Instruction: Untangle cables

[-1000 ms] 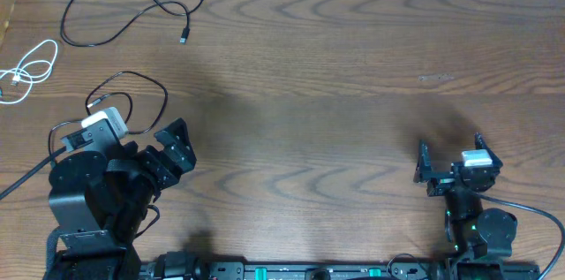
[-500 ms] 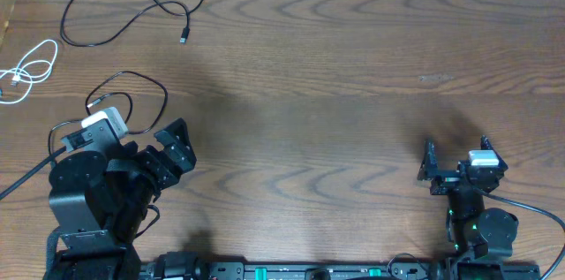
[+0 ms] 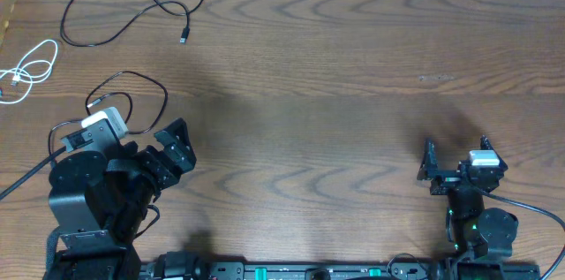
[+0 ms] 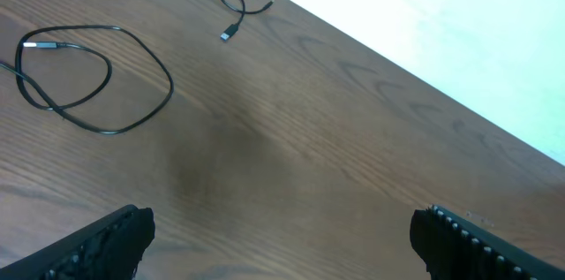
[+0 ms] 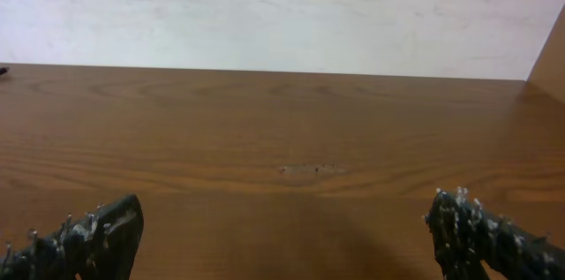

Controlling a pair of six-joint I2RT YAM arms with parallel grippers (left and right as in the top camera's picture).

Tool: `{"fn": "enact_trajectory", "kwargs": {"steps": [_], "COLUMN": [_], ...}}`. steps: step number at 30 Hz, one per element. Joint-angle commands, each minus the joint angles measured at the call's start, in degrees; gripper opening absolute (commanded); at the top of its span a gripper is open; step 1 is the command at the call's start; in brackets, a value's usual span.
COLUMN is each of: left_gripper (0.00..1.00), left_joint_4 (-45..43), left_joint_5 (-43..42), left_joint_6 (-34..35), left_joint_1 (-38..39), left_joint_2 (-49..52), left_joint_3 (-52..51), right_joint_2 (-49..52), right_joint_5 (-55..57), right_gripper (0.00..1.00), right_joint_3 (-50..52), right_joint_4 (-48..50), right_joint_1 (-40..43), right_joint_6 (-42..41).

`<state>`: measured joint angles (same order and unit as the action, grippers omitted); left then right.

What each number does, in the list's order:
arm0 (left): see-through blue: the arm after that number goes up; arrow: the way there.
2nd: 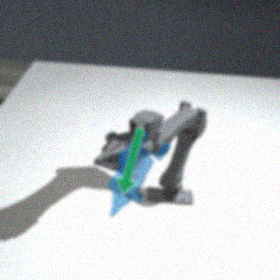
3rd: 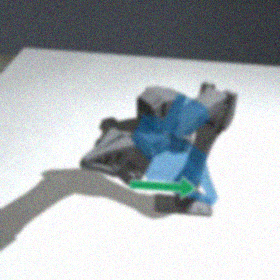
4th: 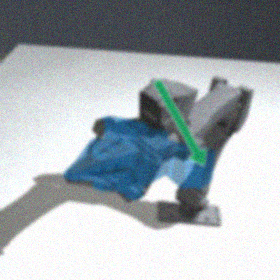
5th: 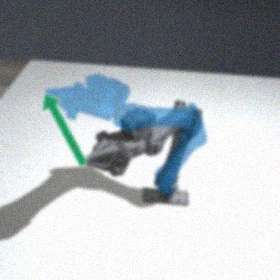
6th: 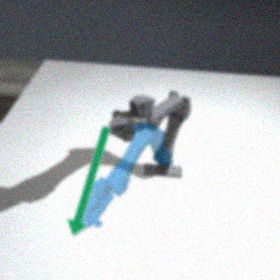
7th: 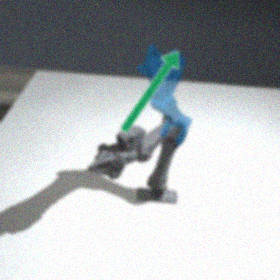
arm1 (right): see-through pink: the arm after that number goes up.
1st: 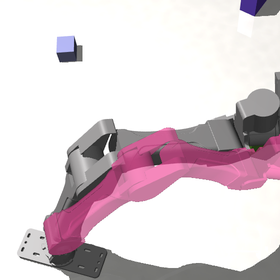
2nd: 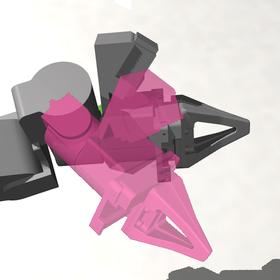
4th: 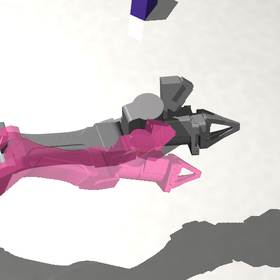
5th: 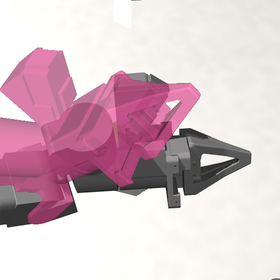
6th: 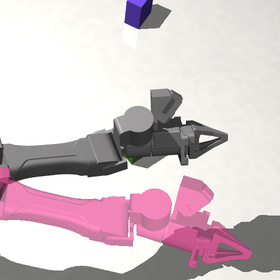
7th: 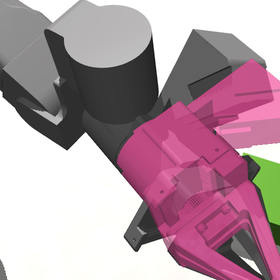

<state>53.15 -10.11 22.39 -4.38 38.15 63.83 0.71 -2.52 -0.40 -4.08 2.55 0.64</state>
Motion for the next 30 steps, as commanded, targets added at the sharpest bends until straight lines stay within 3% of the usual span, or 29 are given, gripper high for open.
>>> {"fn": "enact_trajectory", "kwargs": {"steps": [1,30], "left_gripper": [0.98,0.98], "left_joint_4": [0.0,0.0], "left_joint_5": [0.7,0.7], "left_joint_6": [-0.9,-0.9], "left_joint_1": [0.2,0.2], "left_joint_2": [0.0,0.0], "left_joint_3": [0.3,0.2], "right_joint_2": [-0.4,-0.4], "right_joint_5": [0.9,0.6], "right_gripper": [0.99,0.99], "right_joint_3": [0.0,0.0], "right_joint_4": [-0.6,-0.2], "right_joint_1": [-0.1,0.5], "right_joint_6": [-0.1,-0.2]}}
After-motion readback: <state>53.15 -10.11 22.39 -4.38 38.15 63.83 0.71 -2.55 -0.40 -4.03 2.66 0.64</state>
